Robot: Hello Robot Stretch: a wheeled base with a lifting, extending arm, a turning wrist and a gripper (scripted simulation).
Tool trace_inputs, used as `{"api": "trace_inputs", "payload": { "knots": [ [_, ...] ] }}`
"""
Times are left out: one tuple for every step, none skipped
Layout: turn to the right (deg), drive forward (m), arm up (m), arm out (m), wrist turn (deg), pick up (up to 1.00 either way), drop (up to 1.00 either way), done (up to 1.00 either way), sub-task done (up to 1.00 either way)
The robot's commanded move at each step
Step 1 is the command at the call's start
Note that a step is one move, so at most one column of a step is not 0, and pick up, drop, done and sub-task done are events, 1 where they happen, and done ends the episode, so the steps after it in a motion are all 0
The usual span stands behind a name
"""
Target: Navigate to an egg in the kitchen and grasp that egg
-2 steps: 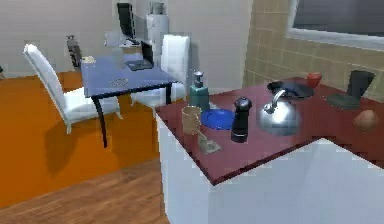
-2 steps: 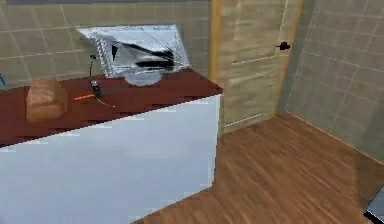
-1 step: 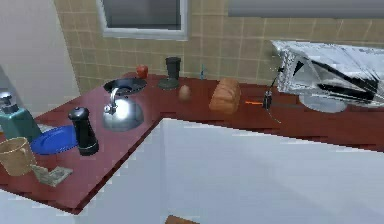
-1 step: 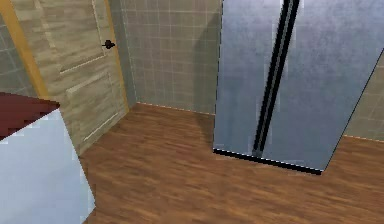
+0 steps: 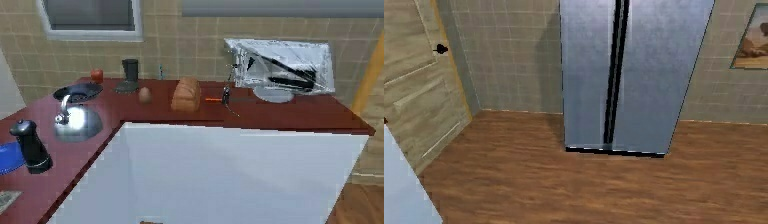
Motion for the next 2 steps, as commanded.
{"api": "trace_inputs", "payload": {
  "knots": [
    [0.0,0.65,0.0,0.0,0.0,0.0,0.0,0.0,0.0],
    [-45.0,0.0,0.0,0.0,0.0,0.0,0.0,0.0,0.0]
  ]
}}
